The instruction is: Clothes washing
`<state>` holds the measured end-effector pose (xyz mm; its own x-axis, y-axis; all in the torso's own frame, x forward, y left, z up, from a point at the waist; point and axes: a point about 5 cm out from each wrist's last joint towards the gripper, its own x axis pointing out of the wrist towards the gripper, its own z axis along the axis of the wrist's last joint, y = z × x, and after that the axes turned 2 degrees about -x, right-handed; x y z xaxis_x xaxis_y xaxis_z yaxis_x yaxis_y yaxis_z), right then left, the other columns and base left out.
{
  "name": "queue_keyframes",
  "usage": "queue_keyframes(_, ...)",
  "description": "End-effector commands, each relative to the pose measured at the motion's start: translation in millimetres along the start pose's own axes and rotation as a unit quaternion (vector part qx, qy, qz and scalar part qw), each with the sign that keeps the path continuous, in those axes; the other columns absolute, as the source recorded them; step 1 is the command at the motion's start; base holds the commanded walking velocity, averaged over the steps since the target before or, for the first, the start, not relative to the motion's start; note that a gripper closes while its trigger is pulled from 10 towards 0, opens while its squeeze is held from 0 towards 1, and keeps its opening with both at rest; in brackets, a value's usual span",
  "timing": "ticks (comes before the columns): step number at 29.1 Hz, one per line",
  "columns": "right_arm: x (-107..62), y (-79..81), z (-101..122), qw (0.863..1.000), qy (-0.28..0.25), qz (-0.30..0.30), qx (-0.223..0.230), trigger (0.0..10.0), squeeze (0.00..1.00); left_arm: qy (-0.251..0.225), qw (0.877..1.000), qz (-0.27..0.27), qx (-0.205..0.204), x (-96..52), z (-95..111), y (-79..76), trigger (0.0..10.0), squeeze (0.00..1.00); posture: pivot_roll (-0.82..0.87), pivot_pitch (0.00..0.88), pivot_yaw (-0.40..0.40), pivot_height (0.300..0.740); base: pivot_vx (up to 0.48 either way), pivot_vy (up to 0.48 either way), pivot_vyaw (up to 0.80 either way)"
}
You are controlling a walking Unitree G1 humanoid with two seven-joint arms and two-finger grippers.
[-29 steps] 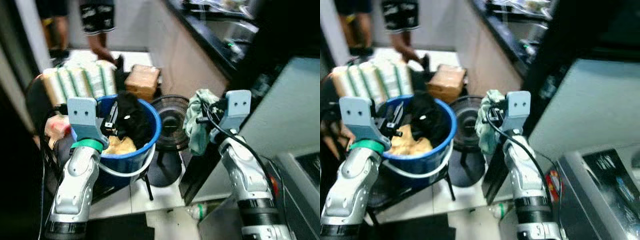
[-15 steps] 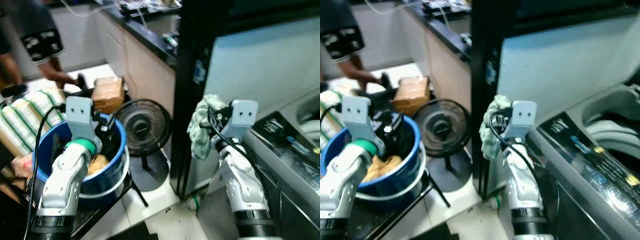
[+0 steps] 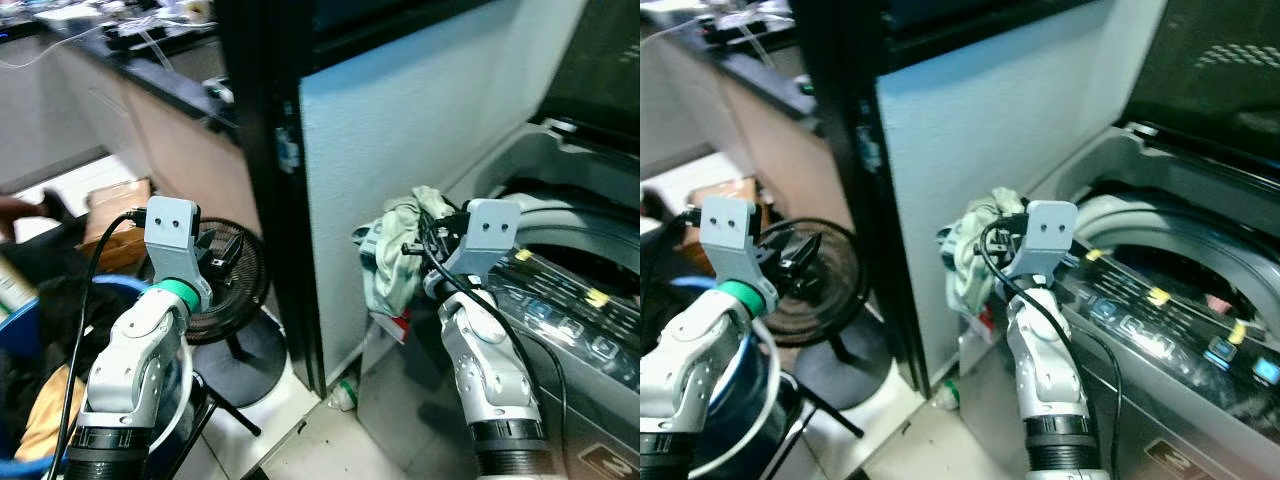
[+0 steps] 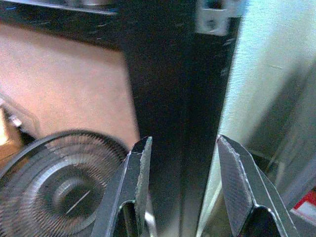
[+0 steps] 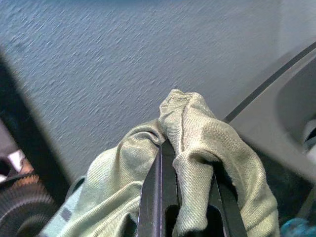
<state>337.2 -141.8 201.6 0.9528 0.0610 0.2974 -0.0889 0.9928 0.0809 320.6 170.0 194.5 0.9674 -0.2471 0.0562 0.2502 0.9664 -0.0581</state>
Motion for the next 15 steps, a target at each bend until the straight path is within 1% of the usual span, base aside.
queue_keyframes(1, 0.5, -4.6, 0.7, 1.0, 0.004, -0.011, 0.005, 10.0, 0.0, -0.013, 1.0, 0.003, 0.005, 0.0, 3.9, -0.6, 10.0, 0.0, 0.1, 0.001, 0.142, 0.74, 0.0, 0.0, -0.8)
queue_keyframes(2, 0.5, -4.6, 0.7, 1.0, 0.004, -0.011, 0.005, 10.0, 0.0, -0.013, 1.0, 0.003, 0.005, 0.0, 3.9, -0.6, 10.0, 0.0, 0.1, 0.001, 0.142, 0.74, 0.0, 0.0, -0.8)
queue_keyframes(3, 3.2, -4.9, 6.8, 1.0, 0.001, -0.009, 0.001, 10.0, 0.0, -0.018, 1.0, 0.004, -0.017, 1.6, 6.9, -2.1, 10.0, 0.0, 0.09, 0.004, 0.121, 0.74, 0.0, 0.0, -0.8)
queue_keyframes(4, 6.5, -3.1, 16.8, 1.0, -0.006, -0.002, -0.005, 10.0, 0.0, -0.026, 0.999, 0.002, -0.025, 3.0, 11.1, -3.5, 10.0, 0.0, 0.09, 0.004, 0.121, 0.74, 0.0, 0.0, -0.8)
queue_keyframes(5, 6.5, -3.1, 16.8, 1.0, -0.006, -0.002, -0.005, 10.0, 0.0, -0.026, 0.999, 0.002, -0.025, 3.0, 11.1, -3.5, 10.0, 0.0, 0.09, 0.004, 0.121, 0.74, 0.0, 0.0, -0.8)
queue_keyframes(6, 10.4, -0.9, 29.3, 1.0, -0.018, 0.005, -0.005, 10.0, 0.0, -0.034, 0.999, 0.002, -0.018, 4.3, 15.5, -4.6, 10.0, 0.0, 0.08, 0.008, 0.098, 0.74, 0.0, 0.0, -0.8)
queue_keyframes(7, 10.4, -0.9, 29.3, 1.0, -0.018, 0.005, -0.005, 10.0, 0.0, -0.034, 0.999, 0.002, -0.018, 4.3, 15.5, -4.6, 10.0, 0.0, 0.08, 0.008, 0.098, 0.74, 0.0, 0.0, -0.8)
queue_keyframes(8, 12.5, 0.7, 37.5, 1.0, -0.026, 0.01, -0.005, 10.0, 0.0, -0.04, 0.999, 0.001, -0.008, 4.8, 18.2, -5.3, 10.0, 0.0, 0.08, 0.008, 0.098, 0.74, 0.0, 0.0, -0.8)
queue_keyframes(9, 12.5, 0.7, 37.5, 1.0, -0.026, 0.01, -0.005, 10.0, 0.0, -0.04, 0.999, 0.001, -0.008, 4.8, 18.2, -5.3, 10.0, 0.0, 0.08, 0.008, 0.098, 0.74, 0.0, 0.0, -0.8)
queue_keyframes(10, 16.5, 1.4, 48.9, 0.999, -0.043, 0.011, -0.003, 10.0, 0.0, -0.042, 0.999, 0.011, 0.004, 5.0, 21.8, -4.2, 10.0, 0.0, 0.08, 0.01, 0.089, 0.74, 0.0, 0.0, -0.8)
queue_keyframes(12, 16.5, 1.4, 48.9, 0.999, -0.043, 0.011, -0.003, 10.0, 0.0, -0.042, 0.999, 0.011, 0.004, 5.0, 21.8, -4.2, 10.0, 0.0, 0.08, 0.01, 0.089, 0.74, 0.0, 0.0, -0.8)
queue_keyframes(13, 22.1, 0.0, 60.3, 0.998, -0.064, 0.004, 0.002, 10.0, 0.0, -0.052, 0.998, 0.022, 0.008, 5.6, 27.7, -3.2, 10.0, 0.0, 0.07, 0.013, 0.062, 0.74, 0.0, 0.0, -0.8)
queue_keyframes(15, 22.1, 0.0, 60.3, 0.998, -0.064, 0.004, 0.002, 10.0, 0.0, -0.052, 0.998, 0.022, 0.008, 5.6, 27.7, -3.2, 10.0, 0.0, 0.07, 0.013, 0.062, 0.74, 0.0, 0.0, -0.8)
